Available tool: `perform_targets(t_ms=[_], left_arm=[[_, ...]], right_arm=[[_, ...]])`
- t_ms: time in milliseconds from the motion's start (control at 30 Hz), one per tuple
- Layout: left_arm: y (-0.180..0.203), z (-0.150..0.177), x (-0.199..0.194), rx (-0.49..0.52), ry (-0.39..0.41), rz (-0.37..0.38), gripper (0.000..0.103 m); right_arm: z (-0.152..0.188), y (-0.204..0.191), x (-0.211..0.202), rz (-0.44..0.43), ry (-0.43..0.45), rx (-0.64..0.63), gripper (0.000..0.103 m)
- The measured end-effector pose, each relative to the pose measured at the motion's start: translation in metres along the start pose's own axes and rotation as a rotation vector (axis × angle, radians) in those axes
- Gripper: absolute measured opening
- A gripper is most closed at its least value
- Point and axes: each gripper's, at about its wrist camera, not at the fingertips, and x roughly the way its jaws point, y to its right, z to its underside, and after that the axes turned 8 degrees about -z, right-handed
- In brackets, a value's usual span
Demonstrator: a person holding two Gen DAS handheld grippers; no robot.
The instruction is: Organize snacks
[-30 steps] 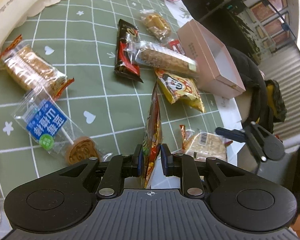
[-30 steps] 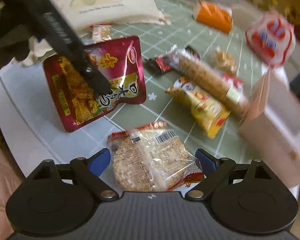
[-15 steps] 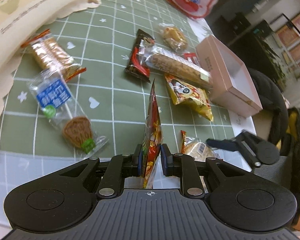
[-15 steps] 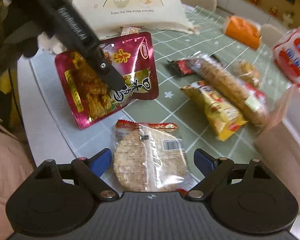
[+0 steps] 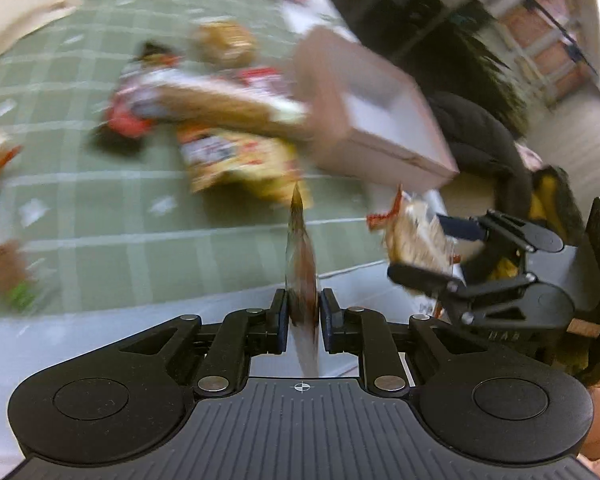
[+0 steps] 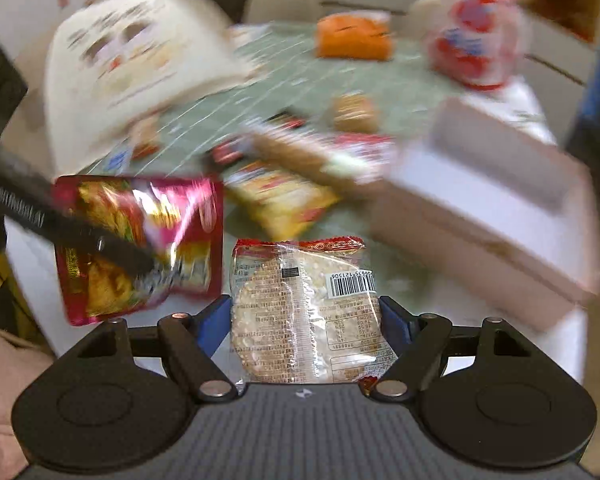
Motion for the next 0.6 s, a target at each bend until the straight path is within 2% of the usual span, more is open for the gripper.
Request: perform_targets(t_ms=[133, 300, 367, 533, 600], left_arm=[[0.034, -0.024, 0.006, 0.074, 0.029, 0.075, 0.019], [0.072, -0.057, -0.005, 0.161, 0.112, 0.133, 0.018], [0.083, -0.073, -0.013, 0.169, 0.148, 0.159, 0.018], [0.116, -0.130, -0.048, 0.229, 0.301, 0.214, 0.018], [0.131, -0.156, -0.047, 0.277, 0.305, 0.215, 0.019]], right_arm=[[-0.002, 0.031, -0.037, 0.115, 0.094, 0.074, 0.078], [-0.008, 0.052, -0.085, 0.203, 0.228, 0.148, 0.078], [-0.011, 0.059, -0.098, 0.222, 0.266, 0.172, 0.078], [-0.034, 0.077, -0.122, 0.223, 0.363, 0.208, 0.078], [-0.048, 0.088, -0.131, 0.225, 0.395, 0.218, 0.078]])
